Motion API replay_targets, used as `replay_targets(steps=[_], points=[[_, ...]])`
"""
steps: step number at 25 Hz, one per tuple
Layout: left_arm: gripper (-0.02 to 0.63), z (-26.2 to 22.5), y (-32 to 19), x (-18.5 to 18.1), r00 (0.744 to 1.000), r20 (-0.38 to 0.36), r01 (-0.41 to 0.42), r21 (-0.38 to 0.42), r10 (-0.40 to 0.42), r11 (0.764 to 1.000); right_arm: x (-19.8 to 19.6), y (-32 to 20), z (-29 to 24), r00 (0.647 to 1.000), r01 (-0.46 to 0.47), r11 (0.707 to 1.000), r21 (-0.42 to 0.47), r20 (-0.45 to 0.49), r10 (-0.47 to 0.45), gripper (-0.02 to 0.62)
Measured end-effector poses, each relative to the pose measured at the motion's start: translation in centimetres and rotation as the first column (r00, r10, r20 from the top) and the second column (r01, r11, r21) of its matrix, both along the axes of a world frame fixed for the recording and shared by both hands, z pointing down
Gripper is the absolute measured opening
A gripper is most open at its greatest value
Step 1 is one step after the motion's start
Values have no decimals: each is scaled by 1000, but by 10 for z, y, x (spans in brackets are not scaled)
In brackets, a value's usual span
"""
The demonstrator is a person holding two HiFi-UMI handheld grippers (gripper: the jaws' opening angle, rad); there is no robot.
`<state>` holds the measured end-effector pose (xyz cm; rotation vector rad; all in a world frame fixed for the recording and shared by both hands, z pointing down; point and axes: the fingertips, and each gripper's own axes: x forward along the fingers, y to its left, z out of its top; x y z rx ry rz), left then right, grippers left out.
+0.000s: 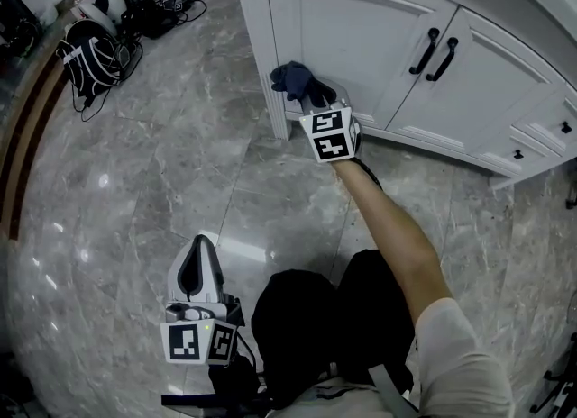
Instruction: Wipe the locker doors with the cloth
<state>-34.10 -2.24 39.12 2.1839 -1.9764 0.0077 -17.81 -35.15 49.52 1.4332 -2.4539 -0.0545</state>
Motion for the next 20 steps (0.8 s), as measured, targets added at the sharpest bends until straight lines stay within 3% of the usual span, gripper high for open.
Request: replay_targets(steps=[5, 13, 20], points=[[2, -3, -2, 4, 1000, 1, -10, 11, 10, 1000, 43, 6, -11, 999, -49, 998, 27, 4, 49, 72], [2, -3, -6, 19, 999, -1, -34, 12, 34, 999, 145, 21, -16, 976, -215, 976, 40, 36, 214, 71], [2, -8, -3, 26, 999, 5, -39, 18, 39, 999, 178, 32, -16, 962, -271, 962, 41, 36, 270, 71]])
